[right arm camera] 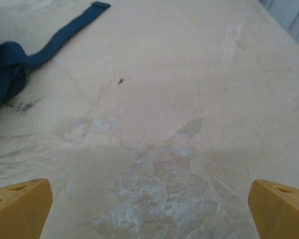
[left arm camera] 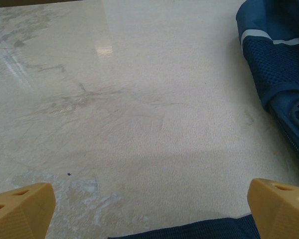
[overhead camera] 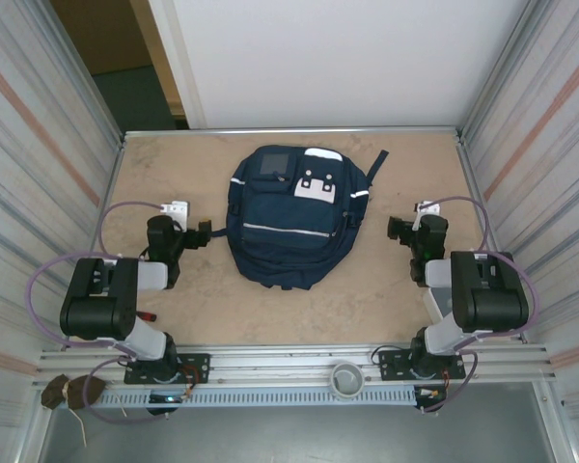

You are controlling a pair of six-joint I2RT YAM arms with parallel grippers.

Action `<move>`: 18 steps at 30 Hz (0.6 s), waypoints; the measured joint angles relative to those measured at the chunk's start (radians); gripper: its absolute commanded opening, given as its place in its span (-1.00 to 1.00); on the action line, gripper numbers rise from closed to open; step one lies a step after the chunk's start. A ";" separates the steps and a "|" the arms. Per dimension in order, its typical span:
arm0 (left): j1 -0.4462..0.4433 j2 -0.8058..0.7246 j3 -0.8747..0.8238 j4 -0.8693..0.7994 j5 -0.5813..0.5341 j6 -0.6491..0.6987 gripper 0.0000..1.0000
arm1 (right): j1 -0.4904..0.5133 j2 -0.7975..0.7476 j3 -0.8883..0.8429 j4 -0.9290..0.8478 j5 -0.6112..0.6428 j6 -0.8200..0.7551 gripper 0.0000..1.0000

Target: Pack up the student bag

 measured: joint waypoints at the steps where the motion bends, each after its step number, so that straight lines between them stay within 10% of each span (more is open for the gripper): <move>1: 0.000 0.000 0.000 0.000 0.000 0.000 0.97 | -0.001 0.001 0.003 -0.002 -0.012 0.004 0.98; 18: 0.000 0.000 0.000 0.000 0.000 0.000 0.97 | -0.001 0.001 0.016 0.000 -0.059 0.009 0.98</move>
